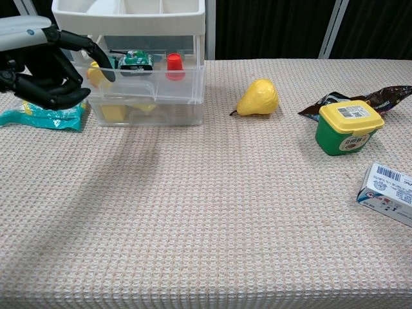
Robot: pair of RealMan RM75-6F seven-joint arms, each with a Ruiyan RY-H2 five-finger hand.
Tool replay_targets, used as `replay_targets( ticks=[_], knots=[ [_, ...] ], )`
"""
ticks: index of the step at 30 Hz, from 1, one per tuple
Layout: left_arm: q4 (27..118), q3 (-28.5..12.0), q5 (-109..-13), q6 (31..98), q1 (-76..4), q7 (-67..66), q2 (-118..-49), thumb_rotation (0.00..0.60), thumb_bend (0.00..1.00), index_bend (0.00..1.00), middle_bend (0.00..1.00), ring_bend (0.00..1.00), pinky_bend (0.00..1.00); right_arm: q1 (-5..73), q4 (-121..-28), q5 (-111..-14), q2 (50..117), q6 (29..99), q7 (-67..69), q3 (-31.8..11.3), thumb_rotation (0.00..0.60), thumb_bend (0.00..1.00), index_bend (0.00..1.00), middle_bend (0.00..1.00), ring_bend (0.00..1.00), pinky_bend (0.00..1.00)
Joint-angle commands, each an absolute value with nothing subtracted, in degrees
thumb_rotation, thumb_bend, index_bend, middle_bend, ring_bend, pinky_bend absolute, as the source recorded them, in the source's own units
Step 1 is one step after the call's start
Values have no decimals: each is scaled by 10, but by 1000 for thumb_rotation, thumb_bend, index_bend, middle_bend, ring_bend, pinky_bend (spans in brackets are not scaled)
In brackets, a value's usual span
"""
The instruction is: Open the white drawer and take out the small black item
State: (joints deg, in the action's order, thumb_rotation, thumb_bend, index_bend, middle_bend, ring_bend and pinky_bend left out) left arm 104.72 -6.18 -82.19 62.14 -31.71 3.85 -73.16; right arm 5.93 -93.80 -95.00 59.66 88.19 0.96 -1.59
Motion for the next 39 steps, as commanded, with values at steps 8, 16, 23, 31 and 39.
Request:
replay_targets(
  ticks=[8,16,23,31,39],
  knots=[
    [1062,-54,-828,607,-322,54,-711,600,441,311,836,976,1000,59,-935,-949,598,882,13,-16,600,327,0,0,0,0],
    [1085,-53,-831,631,-313,22,-698,600,286,202,828,973,1000,59,-931,-948,597,882,20,-17,600,327,0,0,0,0],
    [1128,-51,-845,647,-304,-8,-650,600,284,202,827,973,1000,60,-924,-951,597,883,27,-17,600,327,0,0,0,0],
    [1100,-115,-806,629,-346,-25,-614,600,258,321,845,974,1000,60,-921,-959,596,887,32,-15,600,327,0,0,0,0],
    [1037,-151,-718,537,-428,-83,-639,600,262,381,854,975,1000,55,-917,-956,596,893,36,-14,600,327,0,0,0,0]
  ],
)
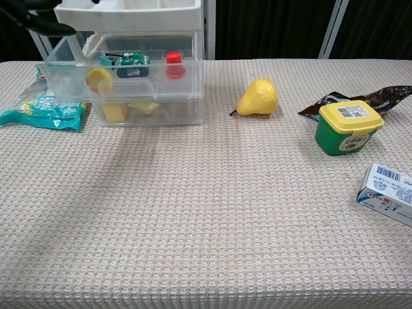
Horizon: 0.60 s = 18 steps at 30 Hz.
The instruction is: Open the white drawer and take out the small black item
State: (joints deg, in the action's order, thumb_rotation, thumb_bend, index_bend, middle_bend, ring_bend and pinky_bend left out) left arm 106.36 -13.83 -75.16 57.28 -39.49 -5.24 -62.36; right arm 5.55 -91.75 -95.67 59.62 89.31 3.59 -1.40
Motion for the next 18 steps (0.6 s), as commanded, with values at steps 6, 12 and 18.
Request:
replay_targets(
  ticks=[6,12,18],
  knots=[
    [1022,-150,-661,508,-463,-133,-668,600,223,380,852,974,1000,53,-913,-953,596,895,40,-14,600,327,0,0,0,0],
    [1024,-141,-643,507,-478,-166,-682,600,211,368,849,975,1000,54,-912,-952,596,893,41,-15,600,327,0,0,0,0],
    [1029,-134,-589,506,-499,-220,-691,600,206,346,844,975,1000,54,-911,-951,597,891,43,-14,600,327,0,0,0,0]
  ],
)
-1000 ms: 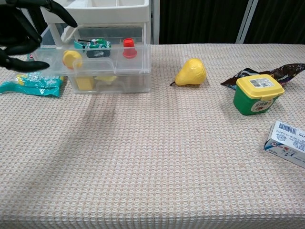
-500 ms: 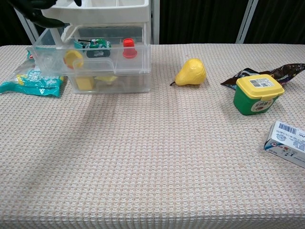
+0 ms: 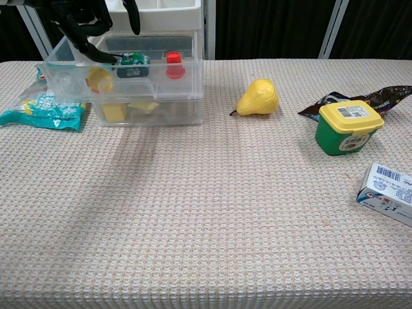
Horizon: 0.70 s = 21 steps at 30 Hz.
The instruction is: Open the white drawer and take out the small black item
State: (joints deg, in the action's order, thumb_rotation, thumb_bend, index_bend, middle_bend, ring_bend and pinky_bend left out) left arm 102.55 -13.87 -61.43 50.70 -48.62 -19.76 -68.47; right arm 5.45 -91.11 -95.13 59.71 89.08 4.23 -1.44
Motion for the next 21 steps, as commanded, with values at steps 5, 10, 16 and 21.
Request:
replay_targets(
  ticks=[5,10,16,21],
  knots=[
    [1030,-128,-559,512,-515,-258,-700,600,206,345,843,974,1000,53,-909,-950,596,892,46,-15,600,327,0,0,0,0],
    [1029,-116,-536,517,-533,-302,-707,600,205,345,844,974,1000,51,-907,-949,596,894,51,-14,600,327,0,0,0,0],
    [1031,-103,-503,531,-551,-355,-717,600,204,340,844,974,1000,50,-901,-947,598,894,57,-14,600,327,0,0,0,0],
    [1034,-97,-479,535,-566,-378,-723,600,202,333,844,975,1000,49,-898,-946,598,895,61,-14,600,327,0,0,0,0]
  ],
)
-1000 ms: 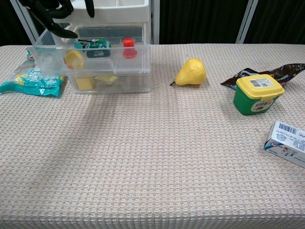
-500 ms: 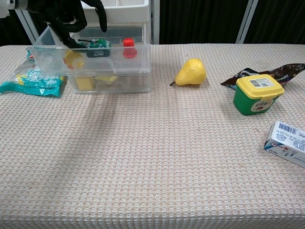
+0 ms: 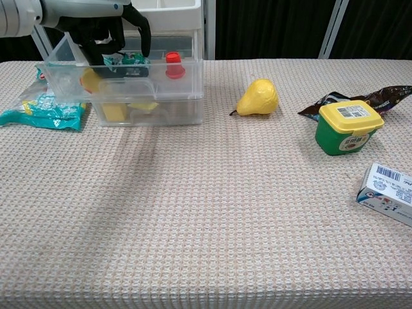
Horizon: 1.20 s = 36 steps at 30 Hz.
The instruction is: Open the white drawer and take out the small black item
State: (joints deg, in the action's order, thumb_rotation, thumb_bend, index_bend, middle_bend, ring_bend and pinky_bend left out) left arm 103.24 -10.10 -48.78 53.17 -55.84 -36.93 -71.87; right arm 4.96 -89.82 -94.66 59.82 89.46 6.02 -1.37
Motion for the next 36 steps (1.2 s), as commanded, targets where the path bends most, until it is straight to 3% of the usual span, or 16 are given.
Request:
replay_targets(
  ticks=[1,7,19,29,36],
  knots=[
    [1032,-97,-477,537,-568,-381,-724,600,202,333,844,975,1000,49,-897,-946,598,895,62,-14,600,327,0,0,0,0],
    [1016,-95,-475,552,-575,-387,-738,600,243,353,846,977,1000,48,-894,-944,599,895,65,-14,600,327,0,0,0,0],
    [978,-80,-526,592,-563,-388,-762,600,330,512,865,991,1000,49,-893,-944,599,893,66,-14,600,327,0,0,0,0],
    [1022,-66,-606,649,-522,-365,-738,600,346,515,866,990,1000,50,-896,-947,599,892,63,-14,600,327,0,0,0,0],
    [1076,-46,-728,736,-468,-340,-706,600,341,511,864,987,1000,50,-899,-949,597,893,60,-14,600,327,0,0,0,0]
  ],
)
